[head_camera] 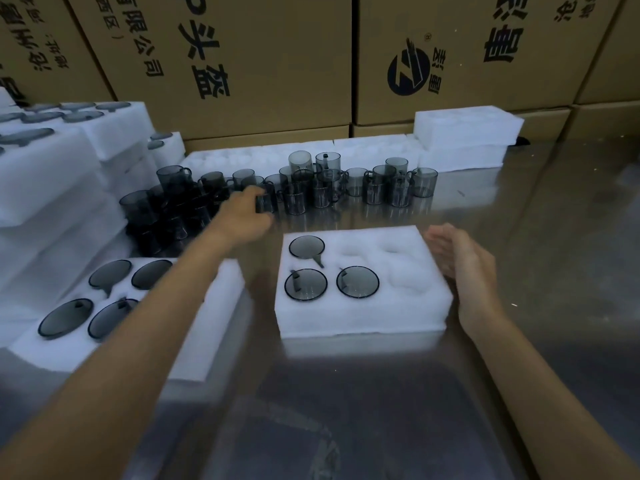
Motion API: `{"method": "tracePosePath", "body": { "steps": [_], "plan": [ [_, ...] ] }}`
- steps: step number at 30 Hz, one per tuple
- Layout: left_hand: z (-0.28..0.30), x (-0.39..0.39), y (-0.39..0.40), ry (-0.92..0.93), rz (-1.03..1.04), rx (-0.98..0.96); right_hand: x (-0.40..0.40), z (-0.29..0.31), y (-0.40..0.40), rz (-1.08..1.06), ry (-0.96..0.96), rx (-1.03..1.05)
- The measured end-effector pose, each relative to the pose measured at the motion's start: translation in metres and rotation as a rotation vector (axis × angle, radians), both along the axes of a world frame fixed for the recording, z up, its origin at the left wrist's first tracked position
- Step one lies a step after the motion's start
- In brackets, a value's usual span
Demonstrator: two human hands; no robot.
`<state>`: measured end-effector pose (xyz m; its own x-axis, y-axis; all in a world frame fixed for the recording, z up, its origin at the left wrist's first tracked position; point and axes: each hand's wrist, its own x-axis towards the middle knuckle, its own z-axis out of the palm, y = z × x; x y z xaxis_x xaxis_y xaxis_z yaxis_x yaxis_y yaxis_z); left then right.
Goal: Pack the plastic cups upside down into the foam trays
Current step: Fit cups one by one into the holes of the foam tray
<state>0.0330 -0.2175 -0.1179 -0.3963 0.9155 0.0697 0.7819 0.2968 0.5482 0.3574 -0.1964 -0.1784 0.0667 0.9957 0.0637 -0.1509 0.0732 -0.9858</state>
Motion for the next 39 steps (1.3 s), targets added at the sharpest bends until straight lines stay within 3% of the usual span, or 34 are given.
{"method": "tracePosePath", "body": {
  "steps": [3, 8, 16, 20, 28, 32, 37, 39],
  "plan": [
    [0.005, -0.04, 0.037, 0.208, 0.122, -0.25, 0.0, -0.004, 0.013, -0.089, 0.103, -0.088],
    [-0.023, -0.078, 0.058, 0.366, 0.18, -0.362, -0.003, -0.013, 0.02, -0.08, 0.048, -0.061],
    [-0.025, -0.077, 0.068, 0.491, 0.195, -0.14, -0.008, -0.018, 0.022, -0.05, 0.014, -0.043],
    [-0.021, -0.07, 0.065, 0.303, 0.173, -0.02, -0.007, -0.017, 0.023, -0.06, 0.013, -0.046],
    [0.006, -0.046, 0.035, 0.128, 0.059, 0.283, -0.004, -0.012, 0.019, -0.116, -0.013, -0.014],
    [0.025, -0.009, 0.005, 0.03, -0.047, 0.419, -0.003, -0.004, 0.007, -0.154, -0.165, 0.207],
    [0.034, 0.059, -0.036, -0.274, -0.185, 0.507, -0.01, 0.015, -0.019, -0.154, -0.423, 0.502],
    [0.03, 0.089, -0.048, -0.382, -0.251, 0.529, -0.017, 0.024, -0.032, -0.054, -0.485, 0.595]
  ]
}}
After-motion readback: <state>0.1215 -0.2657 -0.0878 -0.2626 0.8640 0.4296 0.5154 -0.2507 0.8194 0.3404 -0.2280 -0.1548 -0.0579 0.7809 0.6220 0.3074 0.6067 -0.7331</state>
